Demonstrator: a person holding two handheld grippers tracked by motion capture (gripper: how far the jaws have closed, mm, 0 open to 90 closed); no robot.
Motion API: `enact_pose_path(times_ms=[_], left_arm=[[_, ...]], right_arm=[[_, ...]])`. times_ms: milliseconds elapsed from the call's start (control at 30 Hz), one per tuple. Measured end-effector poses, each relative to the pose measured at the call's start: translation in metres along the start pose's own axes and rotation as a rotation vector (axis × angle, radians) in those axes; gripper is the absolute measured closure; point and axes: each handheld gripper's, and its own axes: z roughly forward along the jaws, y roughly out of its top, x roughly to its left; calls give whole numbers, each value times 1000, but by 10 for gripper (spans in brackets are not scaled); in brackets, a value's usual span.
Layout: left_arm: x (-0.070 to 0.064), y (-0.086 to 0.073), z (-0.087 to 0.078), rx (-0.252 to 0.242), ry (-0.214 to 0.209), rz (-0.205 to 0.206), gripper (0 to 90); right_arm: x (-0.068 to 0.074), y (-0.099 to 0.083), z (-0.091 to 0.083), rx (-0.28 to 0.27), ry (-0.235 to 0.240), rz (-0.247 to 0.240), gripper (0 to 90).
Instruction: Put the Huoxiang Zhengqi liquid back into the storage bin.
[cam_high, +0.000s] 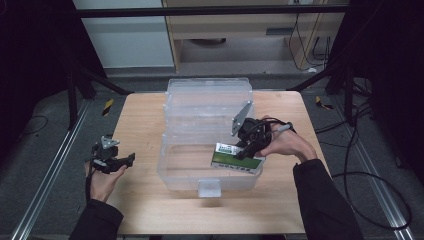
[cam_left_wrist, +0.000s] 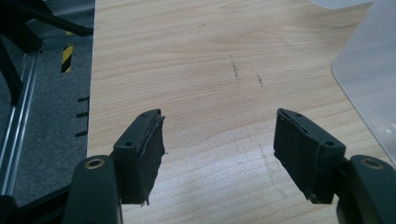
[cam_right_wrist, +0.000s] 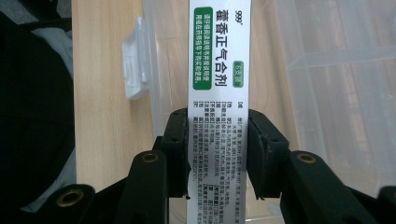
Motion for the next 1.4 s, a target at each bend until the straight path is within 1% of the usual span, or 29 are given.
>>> enact_pose_path(times_ms=[200, 267, 367, 400, 467, 533, 567, 600, 667, 733, 767, 1000, 1100, 1233, 1400], left_arm=[[1, 0, 0, -1, 1, -3, 323], [0, 0, 0, 1, 0, -1, 323], [0, 0, 0, 1, 0, 0, 323], [0, 0, 0, 2, -1, 0, 323], [0, 0, 0, 2, -1, 0, 323], [0, 0, 1, 3, 0, 0, 323], [0, 0, 1, 2, 0, -1, 323], [0, 0, 1, 2, 0, -1, 323], [0, 0, 0, 1, 0, 0, 324], [0, 0, 0, 0, 0, 0, 323], [0, 0, 0, 0, 0, 1, 323], [0, 0, 0, 0, 0, -1, 323], [0, 0, 0, 1, -1, 0, 323], [0, 0, 0, 1, -1, 1, 323], [0, 0, 0, 0, -1, 0, 323]], right_arm=[[-1, 0, 6, 29, 1, -15, 639], [-1, 0, 9, 53, 5, -18, 640], [-1, 1, 11, 63, 2, -22, 640], [-1, 1, 12, 64, 1, -32, 640], [-1, 2, 15, 78, 3, -38, 639], [-1, 2, 16, 79, 5, -45, 639], [0, 4, 19, 95, 8, -47, 639], [0, 4, 19, 95, 8, -47, 639], [1, 5, 23, 113, 10, -54, 640], [1, 5, 24, 116, 13, -62, 640], [1, 6, 27, 122, 14, -75, 640], [2, 8, 33, 156, 10, -80, 639], [3, 8, 36, 164, 10, -90, 638], [5, 9, 41, 190, 10, -101, 639], [6, 9, 45, 198, 8, -103, 638]])
